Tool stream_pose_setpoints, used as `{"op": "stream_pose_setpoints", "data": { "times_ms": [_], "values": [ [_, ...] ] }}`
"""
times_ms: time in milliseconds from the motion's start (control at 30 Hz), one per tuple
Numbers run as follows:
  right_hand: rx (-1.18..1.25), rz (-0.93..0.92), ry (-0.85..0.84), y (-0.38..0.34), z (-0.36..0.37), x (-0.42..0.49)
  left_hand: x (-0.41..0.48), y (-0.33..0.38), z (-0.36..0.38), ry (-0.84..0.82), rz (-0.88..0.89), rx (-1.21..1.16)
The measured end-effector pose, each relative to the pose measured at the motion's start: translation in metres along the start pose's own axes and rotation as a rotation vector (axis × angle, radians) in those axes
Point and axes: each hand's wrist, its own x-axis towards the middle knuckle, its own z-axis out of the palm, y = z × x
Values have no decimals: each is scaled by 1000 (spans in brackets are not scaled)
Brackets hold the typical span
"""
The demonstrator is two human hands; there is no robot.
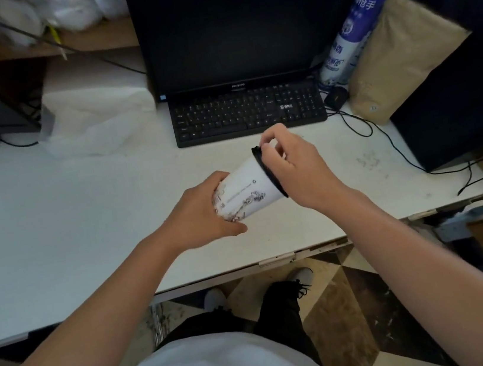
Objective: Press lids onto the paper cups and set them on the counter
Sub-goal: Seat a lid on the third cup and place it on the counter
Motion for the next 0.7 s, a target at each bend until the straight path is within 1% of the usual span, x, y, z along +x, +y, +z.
{"op": "stream_pose_setpoints", "data": {
  "times_ms": [67, 167, 200, 233, 300, 367, 433, 500, 567, 633, 667, 700],
  "values": [
    [59, 91, 24, -1, 0, 3, -5, -4, 14, 145, 33, 108],
    [102, 186, 5, -3, 1, 7, -5, -6, 27, 354, 42, 303],
    [102, 205, -3, -3, 0, 7, -5, -5, 30, 377, 43, 324],
    [98, 212, -14, -4, -1, 8, -4, -3, 32, 365, 33, 307],
    [69, 191, -50, -3, -6, 7, -2, 1, 31, 245, -29, 175],
    [34, 123, -81, -3, -10, 4, 0, 3, 28, 105, -87, 39],
    [-7, 30, -86, -2, -12, 3, 2, 2, 24, 31, -97, -25],
    [-59, -68, -84, -6, -15, 2, 4, 1, 19, -45, -90, -151],
    [-96, -179, -112, -11, -19, 3, 3, 1, 9, -197, -110, -317],
    [-120, -268, -151, -14, -23, 4, 3, -2, 1, -355, -119, -396],
    [-117, -297, -161, -15, -24, 4, 4, -4, 0, -375, -112, -409],
    [-101, -307, -164, -14, -25, 5, 5, -6, 1, -346, -102, -409]
  ]
}}
